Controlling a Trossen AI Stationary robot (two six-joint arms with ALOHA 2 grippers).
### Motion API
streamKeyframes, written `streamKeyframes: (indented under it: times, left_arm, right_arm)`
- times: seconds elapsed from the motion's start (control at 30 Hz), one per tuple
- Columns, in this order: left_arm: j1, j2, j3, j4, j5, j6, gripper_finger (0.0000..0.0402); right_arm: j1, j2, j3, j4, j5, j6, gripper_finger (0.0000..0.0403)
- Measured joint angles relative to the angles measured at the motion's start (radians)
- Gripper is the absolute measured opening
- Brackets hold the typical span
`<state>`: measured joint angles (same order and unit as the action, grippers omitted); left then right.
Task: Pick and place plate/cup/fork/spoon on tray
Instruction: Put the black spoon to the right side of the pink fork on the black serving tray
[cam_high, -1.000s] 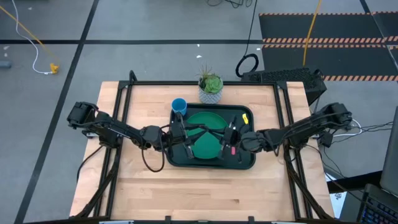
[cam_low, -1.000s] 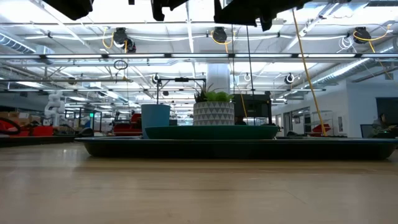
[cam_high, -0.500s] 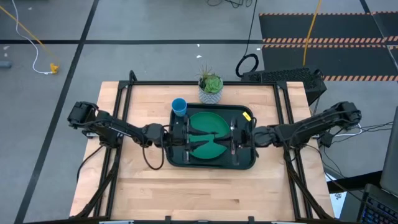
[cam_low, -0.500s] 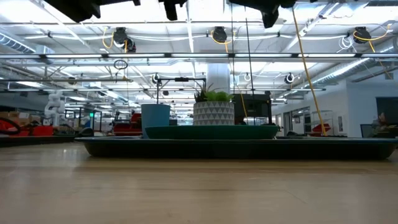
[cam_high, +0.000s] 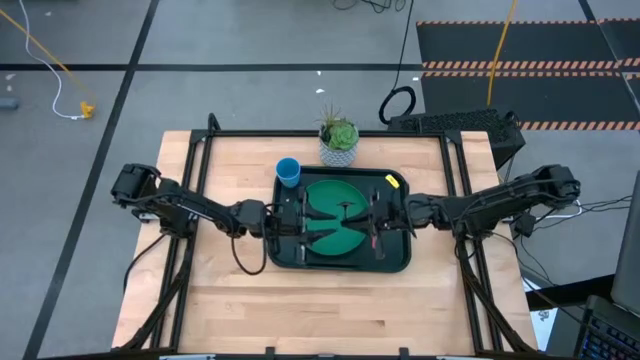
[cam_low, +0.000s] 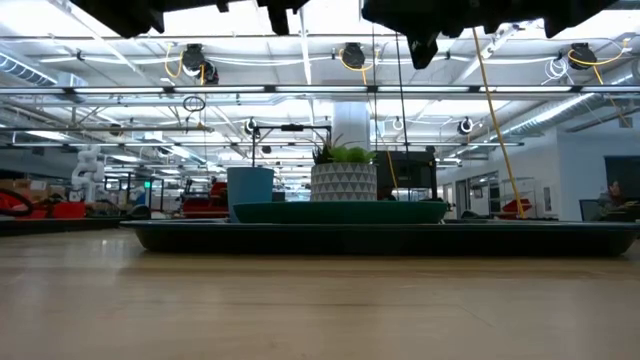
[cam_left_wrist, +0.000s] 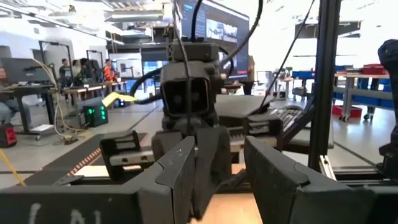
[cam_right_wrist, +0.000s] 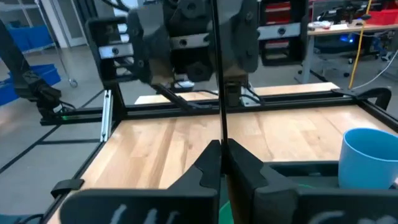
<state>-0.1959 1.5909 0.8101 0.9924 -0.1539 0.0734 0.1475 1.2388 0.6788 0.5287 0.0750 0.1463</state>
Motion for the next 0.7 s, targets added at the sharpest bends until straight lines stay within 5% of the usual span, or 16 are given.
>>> streamKeyframes:
  times: [0.47,0.7]
  left_arm:
    - [0.043,0.200,0.118,0.007,-0.005,-0.023,0.0143]
    - [0.037,0.202,0.132,-0.002,-0.004,-0.021,0.0143]
  right_arm:
    - [-0.004,-0.001,-0.020,0.046,-0.002,0.001,0.0000]
    - [-0.003,-0.002,-0.021,0.035,-0.033,-0.001,0.0000]
